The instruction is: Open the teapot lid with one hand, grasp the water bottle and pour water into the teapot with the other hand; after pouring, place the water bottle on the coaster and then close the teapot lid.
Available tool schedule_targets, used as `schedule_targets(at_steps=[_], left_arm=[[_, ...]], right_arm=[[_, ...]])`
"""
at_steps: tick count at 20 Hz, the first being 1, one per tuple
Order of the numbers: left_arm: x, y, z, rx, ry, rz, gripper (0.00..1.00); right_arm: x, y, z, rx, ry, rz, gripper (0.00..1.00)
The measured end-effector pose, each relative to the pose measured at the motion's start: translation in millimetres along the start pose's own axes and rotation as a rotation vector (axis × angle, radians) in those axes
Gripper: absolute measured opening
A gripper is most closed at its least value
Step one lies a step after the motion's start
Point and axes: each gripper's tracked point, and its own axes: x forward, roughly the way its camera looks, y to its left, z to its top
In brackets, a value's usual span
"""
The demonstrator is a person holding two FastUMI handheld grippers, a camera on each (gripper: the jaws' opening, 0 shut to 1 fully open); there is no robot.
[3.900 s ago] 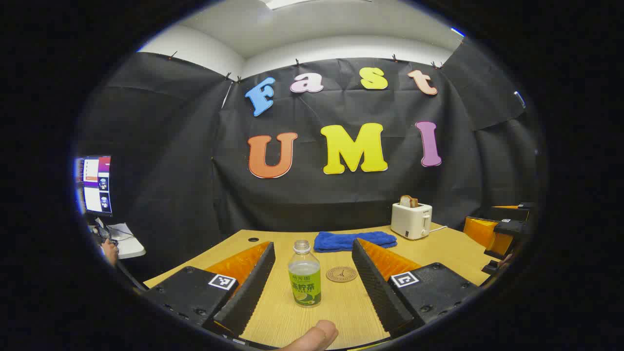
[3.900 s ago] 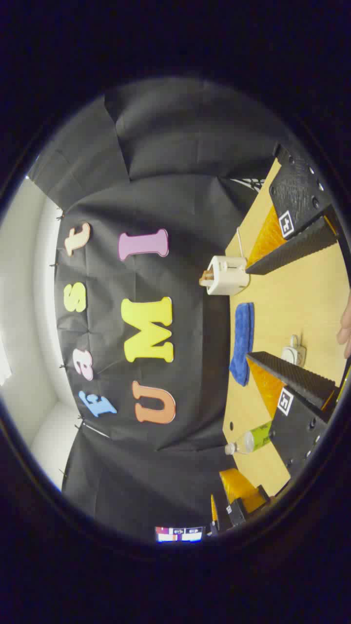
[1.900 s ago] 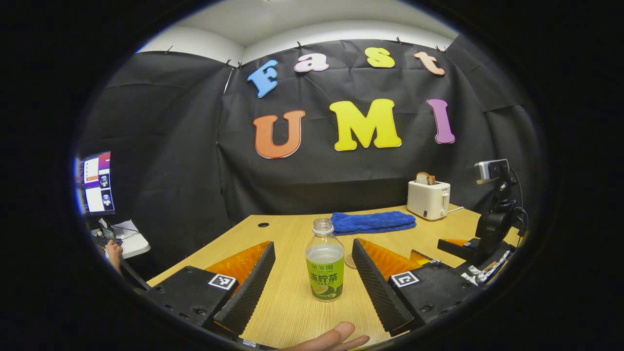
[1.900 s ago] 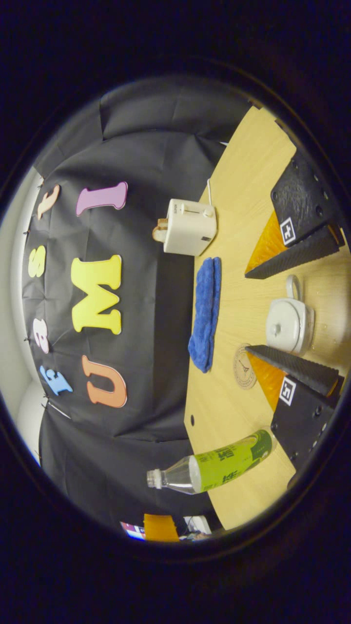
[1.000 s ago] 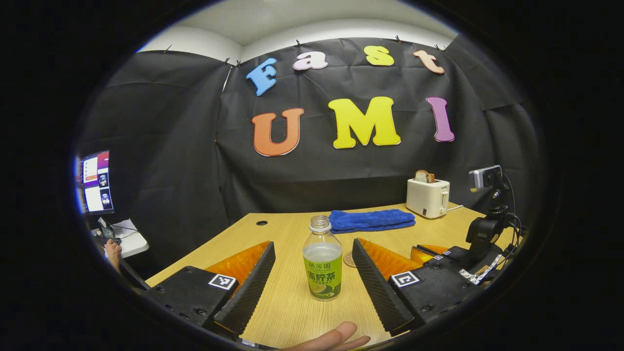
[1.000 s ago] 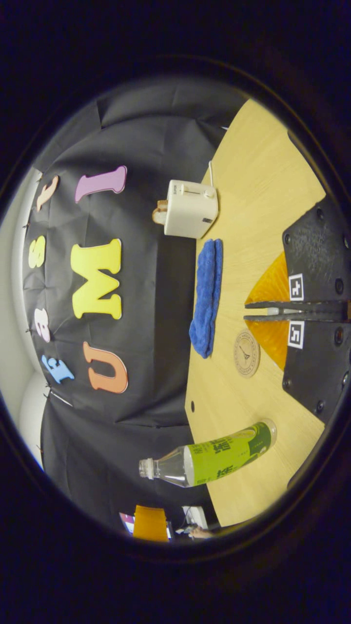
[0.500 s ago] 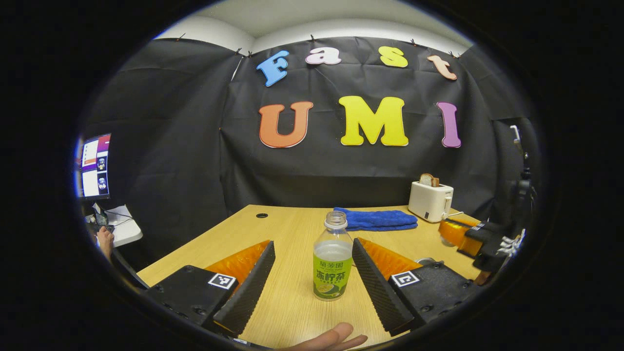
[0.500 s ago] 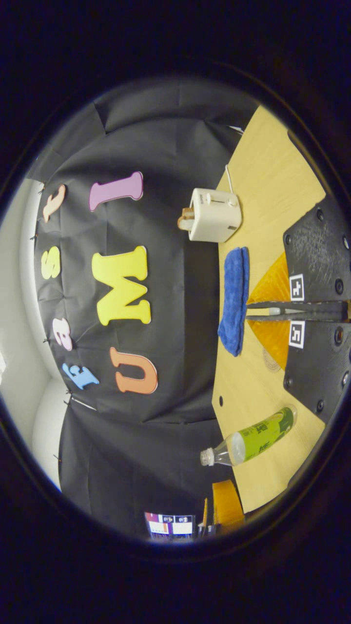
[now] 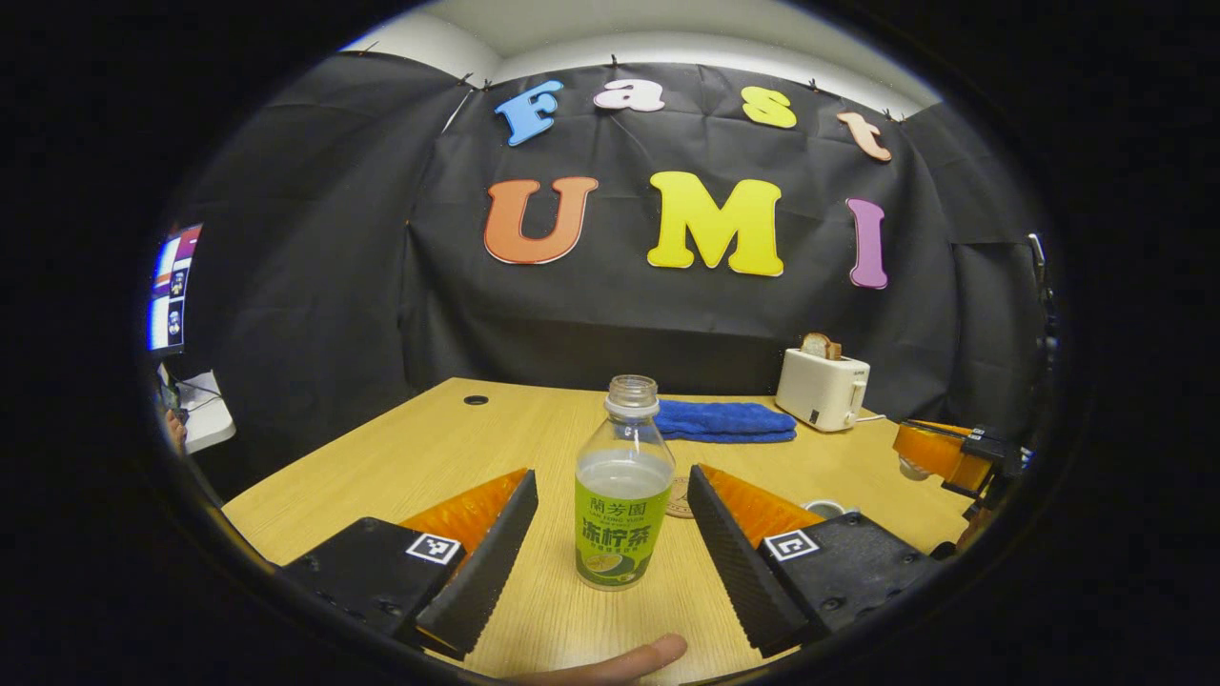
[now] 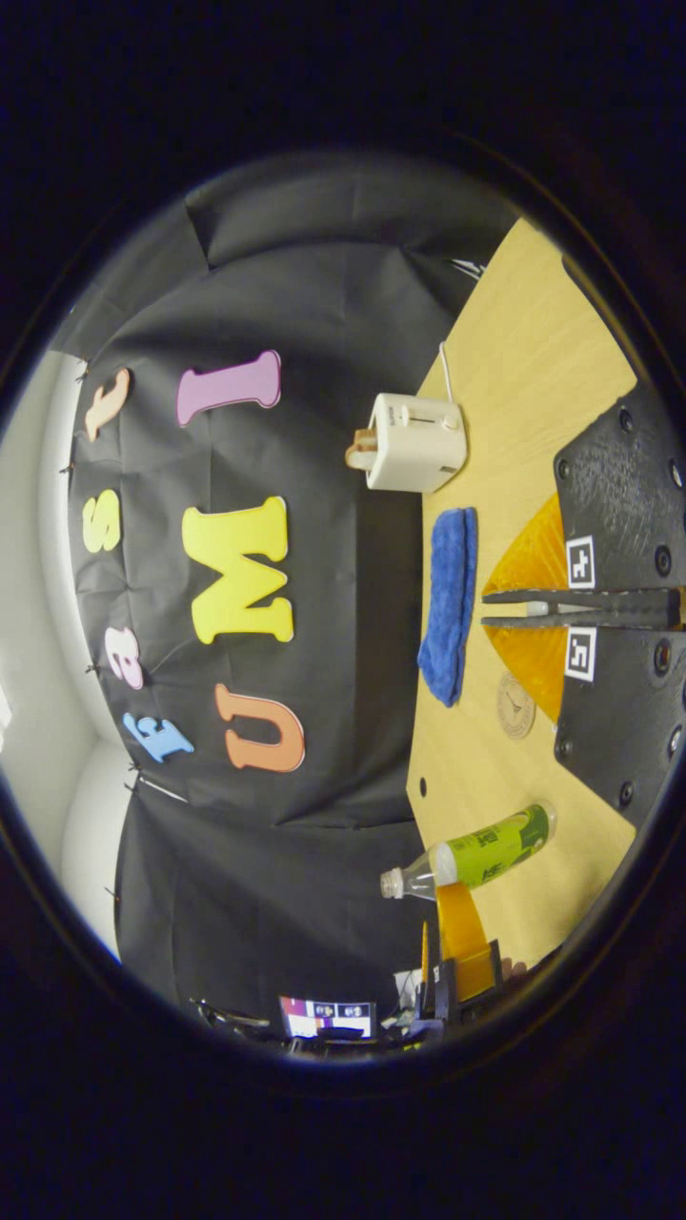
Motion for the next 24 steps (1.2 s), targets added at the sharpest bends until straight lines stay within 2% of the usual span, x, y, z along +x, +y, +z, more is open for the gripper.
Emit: schedule_targets(at_steps=[4,6,11,12,13,14,15,20,24], left_arm=[[13.4,0.5,4.0,0.043,-0.082,0.016,0.99],[24.8,-5.9,-5.2,0.060,-0.084,-0.005,0.99],[48.3,1.2,-15.6,0.068,-0.066,0.044,0.99],[50.1,-3.2,-21.4,0.061,-0.047,0.027,0.99],[45.4,-6.6,-23.3,0.058,-0.037,0.016,0.95],[46.4,-7.2,-19.3,0.073,-0.053,0.007,0.80],[43.2,-8.9,-17.9,0.086,-0.050,0.007,0.80],[25.6,1.2,-6.3,0.226,-0.067,0.102,0.77],[16.8,1.2,-6.1,0.327,-0.035,0.155,0.76]], right_arm=[[-4.5,-0.2,-8.1,0.022,-0.005,0.021,0.00],[-5.0,1.7,-12.3,0.023,-0.002,0.032,0.00],[-7.6,-0.5,-10.5,0.011,-0.016,0.038,0.00],[-8.4,-1.9,-9.4,0.014,-0.019,0.037,0.00],[-9.4,-2.7,-10.3,0.016,-0.020,0.034,0.00],[-9.8,-4.2,-9.4,0.018,-0.021,0.031,0.00],[-11.3,-5.8,-9.9,0.021,-0.024,0.030,0.00],[-16.2,-11.4,-11.4,0.032,-0.019,0.022,0.00],[-21.6,-20.6,-10.5,0.032,-0.031,0.008,0.00]])
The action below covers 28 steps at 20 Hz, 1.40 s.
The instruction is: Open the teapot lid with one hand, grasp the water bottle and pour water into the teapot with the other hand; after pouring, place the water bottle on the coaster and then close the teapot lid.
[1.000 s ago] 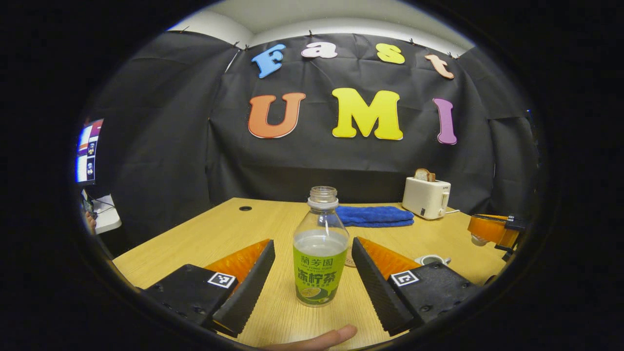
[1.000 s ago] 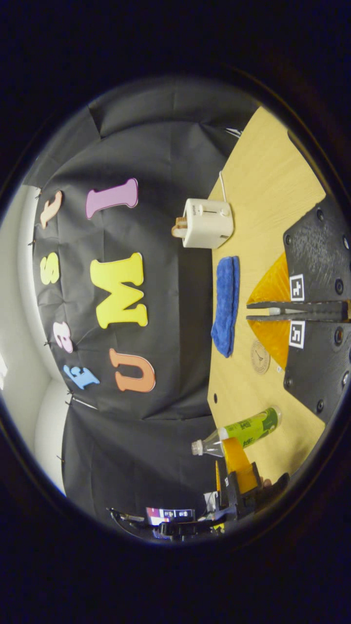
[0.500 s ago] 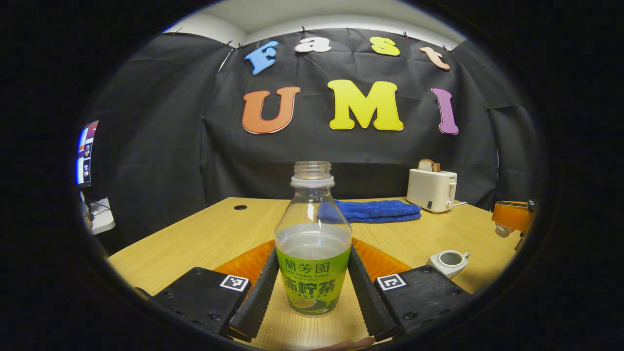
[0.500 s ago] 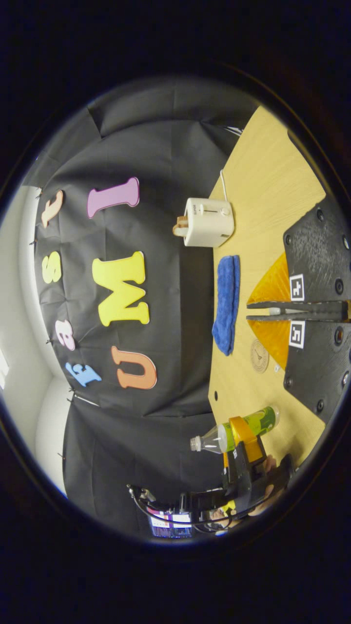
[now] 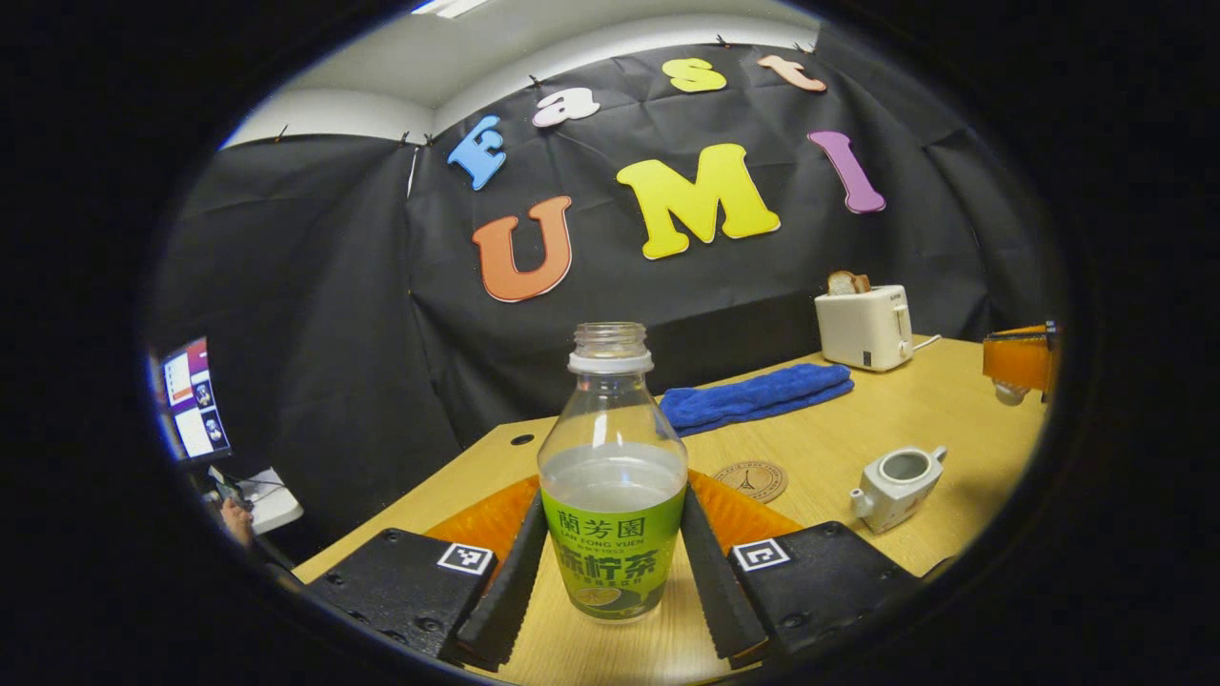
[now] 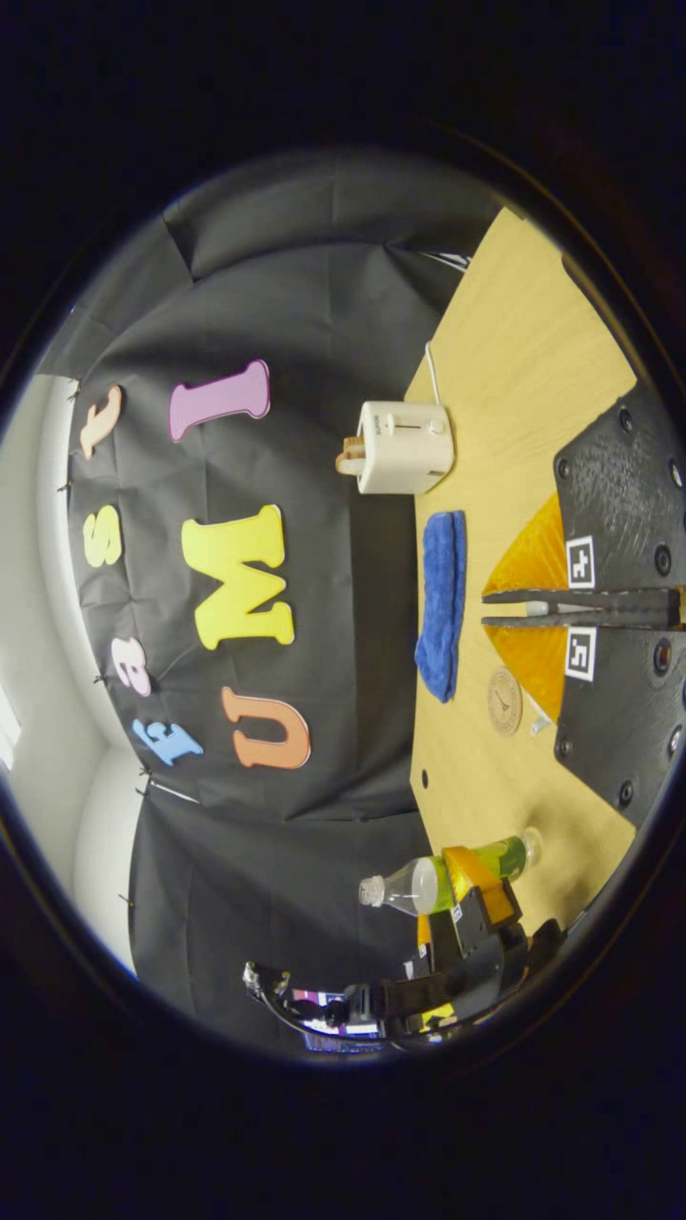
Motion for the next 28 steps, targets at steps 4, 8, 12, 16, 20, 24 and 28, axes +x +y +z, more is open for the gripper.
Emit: schedule_targets(at_steps=[4,8,12,16,20,24,28], left_arm=[[-1.3,-8.5,0.8,0.102,0.042,-0.006,0.76],[2.2,-16.3,11.5,0.295,0.046,-0.012,0.75],[8.4,-34.5,13.3,0.478,0.062,-0.046,0.75],[14.0,-43.3,4.7,0.672,0.100,-0.052,0.75],[19.6,-56.2,14.4,0.866,0.082,-0.063,0.75],[9.8,-65.7,19.9,0.992,0.069,-0.053,0.75],[10.3,-67.6,20.0,1.152,0.075,-0.031,0.75]], right_arm=[[-6.7,-14.7,7.0,0.014,-0.019,-0.017,0.00],[-11.7,-33.0,7.5,0.037,-0.023,-0.035,0.00],[-14.2,-43.2,5.1,0.045,-0.013,-0.047,0.00],[-18.0,-56.3,12.6,0.018,-0.029,-0.078,0.00],[-21.1,-67.5,20.1,0.062,-0.052,-0.088,0.00],[-23.6,-77.8,24.5,0.072,-0.058,-0.105,0.00],[-24.6,-83.9,25.4,0.089,-0.057,-0.114,0.00]])
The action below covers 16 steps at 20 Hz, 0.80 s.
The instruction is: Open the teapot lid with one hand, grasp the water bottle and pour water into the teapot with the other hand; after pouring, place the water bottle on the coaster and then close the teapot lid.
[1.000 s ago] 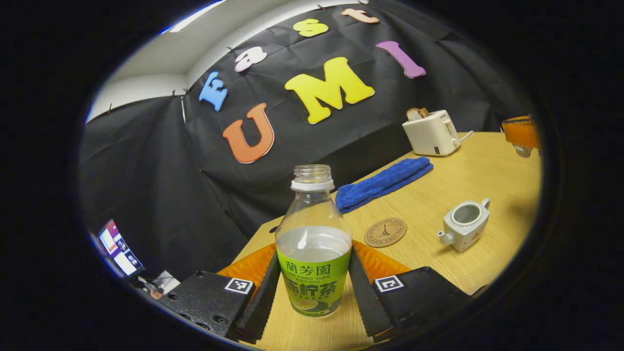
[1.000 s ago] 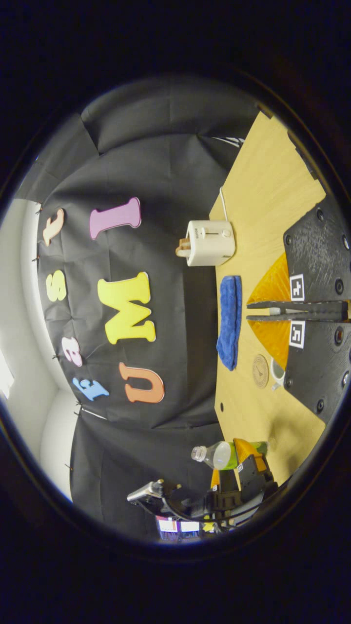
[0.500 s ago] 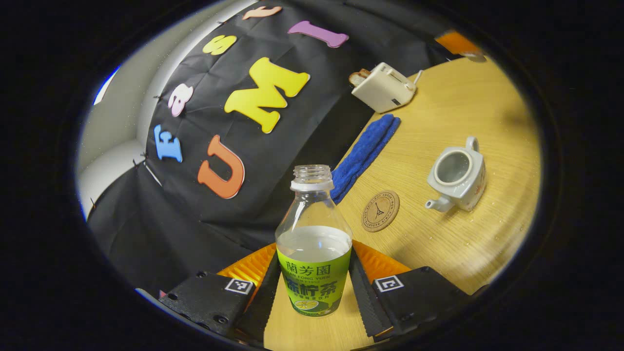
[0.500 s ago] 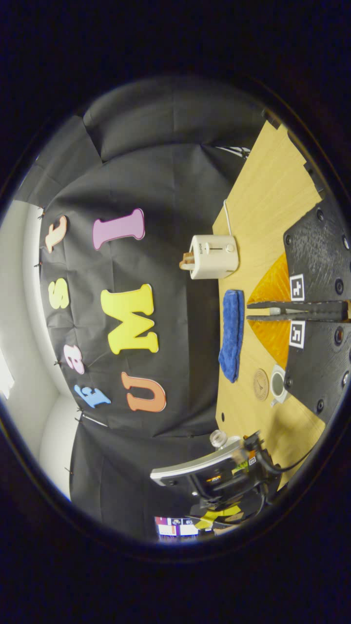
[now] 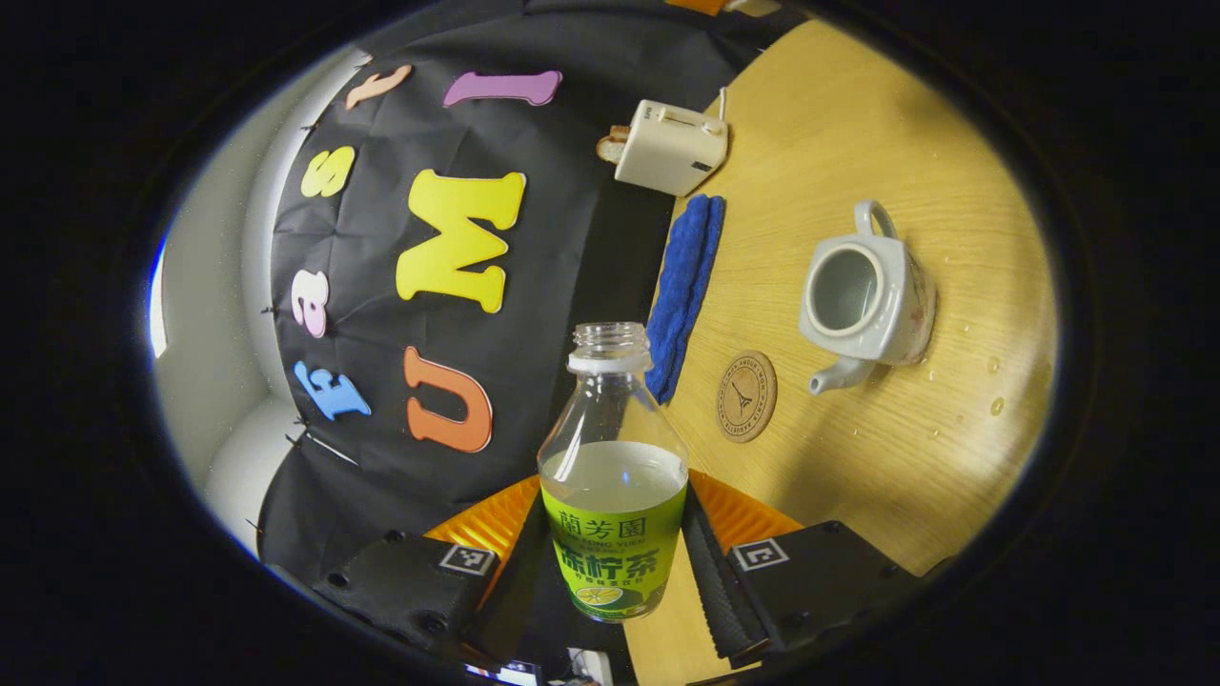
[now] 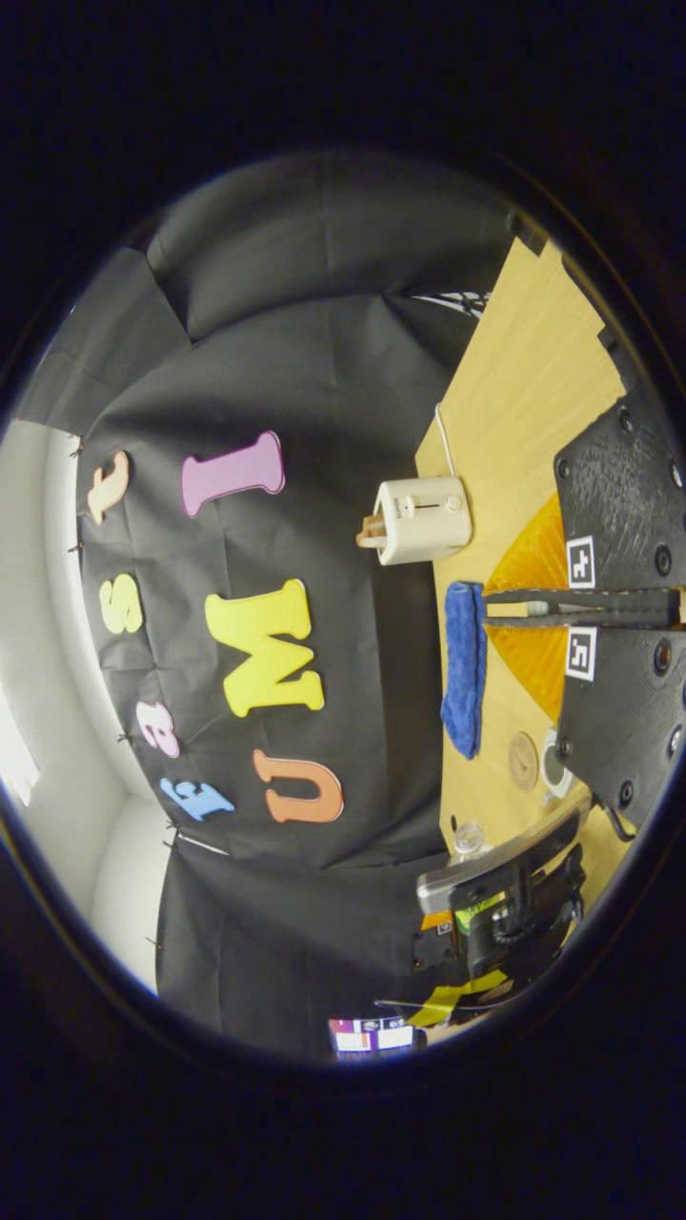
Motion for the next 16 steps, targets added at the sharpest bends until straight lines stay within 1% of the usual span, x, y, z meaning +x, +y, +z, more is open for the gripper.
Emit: schedule_targets(at_steps=[3,7,9,10,11,12,13,14,16], left_arm=[[-5.8,-8.7,6.9,0.120,-0.015,-0.014,0.75],[-10.9,-15.6,10.8,0.178,-0.008,-0.036,0.75],[-12.9,-15.9,14.0,0.218,-0.010,-0.034,0.75],[-13.6,-15.2,16.3,0.239,-0.012,-0.029,0.72],[-14.5,-12.3,19.9,0.255,-0.024,-0.015,0.75],[-13.5,-11.1,21.4,0.265,-0.023,-0.012,0.75],[-15.2,-12.0,20.3,0.277,-0.019,-0.014,0.72],[-15.2,-12.7,20.9,0.296,-0.016,-0.012,0.75],[-16.1,-11.3,22.0,0.345,-0.010,-0.017,0.75]], right_arm=[[-1.0,-1.6,2.3,0.008,-0.003,-0.004,0.00],[-1.5,-2.9,3.4,0.004,-0.006,-0.010,0.00],[-1.4,-4.4,4.1,-0.003,-0.009,-0.018,0.00],[-1.8,-6.5,5.2,-0.014,-0.012,-0.029,0.00],[-1.2,-7.0,6.6,-0.023,-0.017,-0.034,0.00],[-3.1,-6.5,7.5,-0.026,-0.024,-0.035,0.00],[-3.5,-6.7,9.0,-0.026,-0.028,-0.036,0.00],[-3.4,-6.7,10.1,-0.026,-0.028,-0.033,0.00],[-4.2,-6.5,8.7,-0.022,-0.026,-0.033,0.00]])
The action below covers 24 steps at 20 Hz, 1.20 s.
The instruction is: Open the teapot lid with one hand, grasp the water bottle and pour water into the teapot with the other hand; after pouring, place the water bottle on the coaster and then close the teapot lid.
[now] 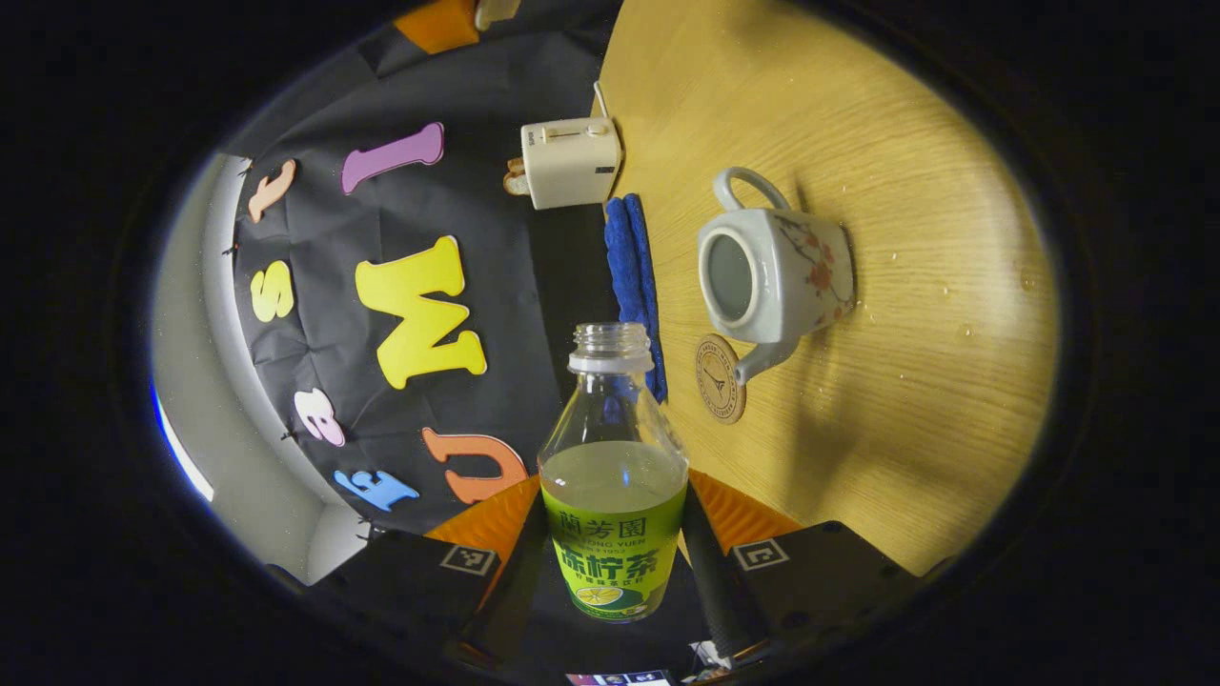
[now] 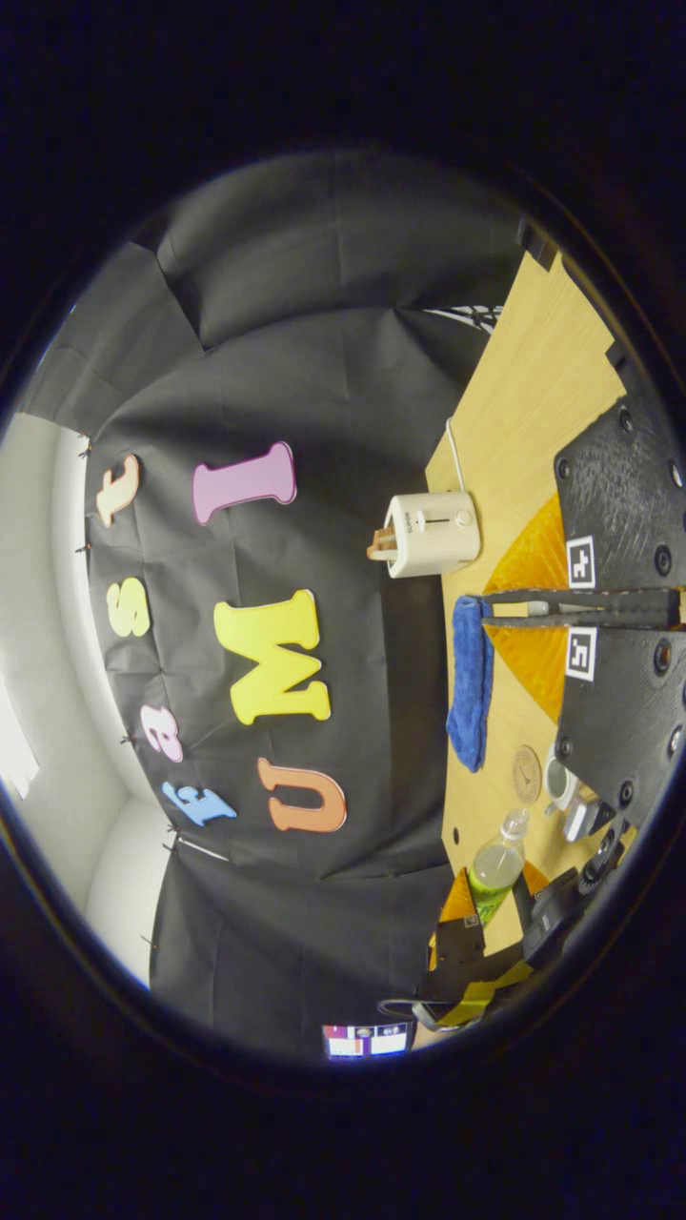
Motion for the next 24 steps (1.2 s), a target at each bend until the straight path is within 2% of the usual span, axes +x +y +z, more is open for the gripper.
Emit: schedule_targets(at_steps=[5,6,8,9,11,17,24], left_arm=[[-1.3,-1.9,4.7,0.108,-0.006,-0.017,0.72],[-1.5,-2.3,7.0,0.119,-0.009,-0.020,0.75],[1.6,1.0,10.1,0.137,-0.012,-0.018,0.72],[4.0,4.6,10.5,0.147,-0.013,-0.017,0.75],[3.7,7.9,14.6,0.165,-0.017,-0.006,0.72],[6.1,10.7,11.6,0.220,0.003,-0.006,0.75],[2.9,24.2,18.7,0.306,-0.002,0.031,0.75]], right_arm=[[0.5,-1.1,-0.4,0.006,0.005,0.000,0.00],[-0.7,-1.1,1.3,0.004,0.001,-0.001,0.00],[-1.2,-1.3,2.7,0.000,-0.006,-0.004,0.00],[-1.2,-1.1,3.4,-0.002,-0.007,-0.003,0.00],[-1.0,-0.5,3.3,-0.001,-0.007,-0.001,0.00],[-2.3,0.2,5.3,0.005,-0.007,0.004,0.00],[-2.1,-0.8,4.5,0.004,-0.007,0.004,0.00]])
